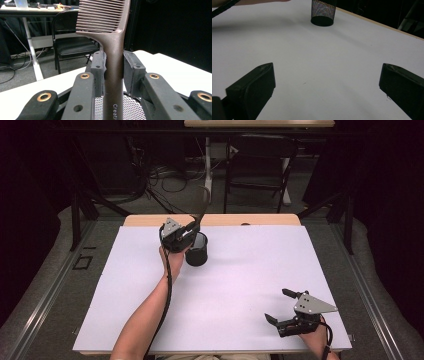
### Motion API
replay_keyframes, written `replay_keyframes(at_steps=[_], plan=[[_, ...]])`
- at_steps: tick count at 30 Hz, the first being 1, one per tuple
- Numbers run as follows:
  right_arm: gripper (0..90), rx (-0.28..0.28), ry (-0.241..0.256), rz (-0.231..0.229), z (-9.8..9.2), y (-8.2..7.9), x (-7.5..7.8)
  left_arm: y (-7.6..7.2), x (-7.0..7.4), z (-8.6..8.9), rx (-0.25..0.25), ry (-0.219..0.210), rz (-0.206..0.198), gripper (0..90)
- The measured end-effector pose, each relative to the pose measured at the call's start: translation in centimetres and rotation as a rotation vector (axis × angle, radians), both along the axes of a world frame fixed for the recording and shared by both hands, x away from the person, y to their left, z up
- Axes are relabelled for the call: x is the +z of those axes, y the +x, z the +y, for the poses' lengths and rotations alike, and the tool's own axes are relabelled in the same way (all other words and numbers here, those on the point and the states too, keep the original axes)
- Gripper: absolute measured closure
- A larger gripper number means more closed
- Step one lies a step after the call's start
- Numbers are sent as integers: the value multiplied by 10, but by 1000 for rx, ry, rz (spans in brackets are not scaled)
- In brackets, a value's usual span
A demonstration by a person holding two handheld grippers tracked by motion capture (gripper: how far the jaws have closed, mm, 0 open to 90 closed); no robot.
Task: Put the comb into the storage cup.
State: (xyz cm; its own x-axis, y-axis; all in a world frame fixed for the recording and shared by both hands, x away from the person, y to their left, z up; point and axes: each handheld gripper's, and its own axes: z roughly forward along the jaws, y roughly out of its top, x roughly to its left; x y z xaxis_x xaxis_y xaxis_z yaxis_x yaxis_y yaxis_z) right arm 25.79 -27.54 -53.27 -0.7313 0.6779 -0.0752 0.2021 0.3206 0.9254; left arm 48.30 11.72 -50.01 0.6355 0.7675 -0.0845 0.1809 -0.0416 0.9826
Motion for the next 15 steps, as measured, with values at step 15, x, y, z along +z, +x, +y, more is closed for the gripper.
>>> replay_keyframes(at_steps=[15], plan=[[0,-1,-2,0,0,0,0,0,-2,-2,-11,17,8,723]])
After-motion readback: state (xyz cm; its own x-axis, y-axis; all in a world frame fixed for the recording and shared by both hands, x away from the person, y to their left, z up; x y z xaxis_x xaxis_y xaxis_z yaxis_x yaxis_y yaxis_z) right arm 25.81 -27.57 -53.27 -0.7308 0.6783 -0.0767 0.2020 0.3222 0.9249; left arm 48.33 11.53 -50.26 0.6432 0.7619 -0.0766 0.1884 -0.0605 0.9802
